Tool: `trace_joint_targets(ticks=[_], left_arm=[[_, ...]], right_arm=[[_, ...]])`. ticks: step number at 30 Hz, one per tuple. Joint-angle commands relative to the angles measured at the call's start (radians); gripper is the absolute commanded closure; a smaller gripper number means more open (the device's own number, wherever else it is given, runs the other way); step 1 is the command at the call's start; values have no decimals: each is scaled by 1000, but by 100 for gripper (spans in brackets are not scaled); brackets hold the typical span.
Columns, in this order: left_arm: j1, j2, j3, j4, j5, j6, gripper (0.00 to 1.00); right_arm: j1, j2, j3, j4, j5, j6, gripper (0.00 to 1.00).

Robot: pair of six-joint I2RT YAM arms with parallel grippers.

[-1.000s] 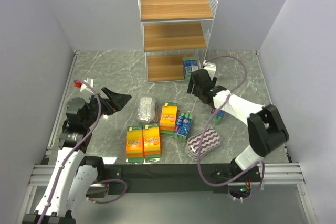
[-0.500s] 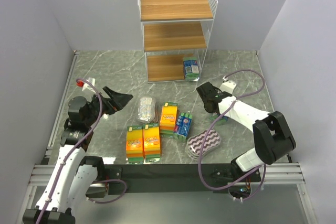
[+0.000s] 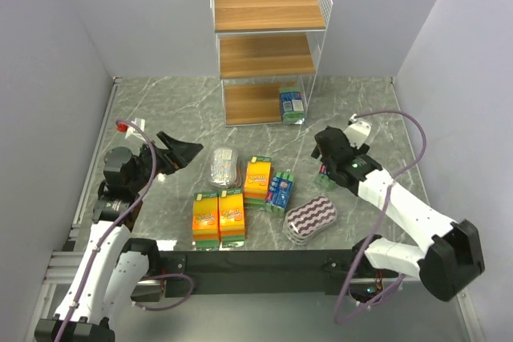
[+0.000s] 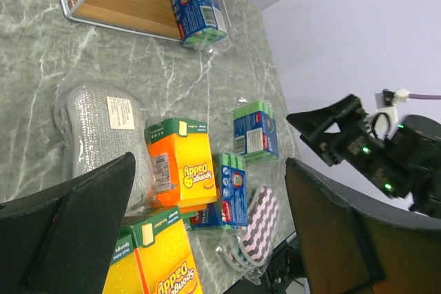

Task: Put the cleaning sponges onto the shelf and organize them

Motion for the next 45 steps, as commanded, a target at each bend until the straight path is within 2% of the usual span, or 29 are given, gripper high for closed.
trace_joint_targets(ticks=[1,5,9,17,19,23,28,33,35,38,43,45], left_arm=[[0,14,-1,75,20,-11,4],[0,23,-8,84,31,-25,4],[0,3,-13,68,18,-21,4],[2,-21,-16,40,6,-15,3],[0,-23,-8,25,2,-4,3],[0,-29,-2,5,-6,8,3],[0,-32,-13,9,-9,8,3],[0,-24,-11,15,-9,5,3],[0,-20,-11,22,-9,4,3],[0,-5,-19,51,3,-10,3],[0,25,-7,65,25,-22,4],[0,20,2,55,15,-12,4]], right_arm=[[21,-55,-23,91,-153,-136,13],[48,-40,-27,112,-308,-201,13],[119,-48,-62,227,-541,-204,13],[285,86,-1,224,-462,-98,12],[320,150,45,159,-424,-49,12],[349,230,92,53,-334,18,11],[368,242,58,76,-374,21,14],[375,219,10,1,-305,61,22],[377,201,-10,-9,-287,73,34],[369,190,-37,-7,-268,78,42],[346,210,-25,-33,-241,86,51],[336,178,-39,-17,-227,77,63]])
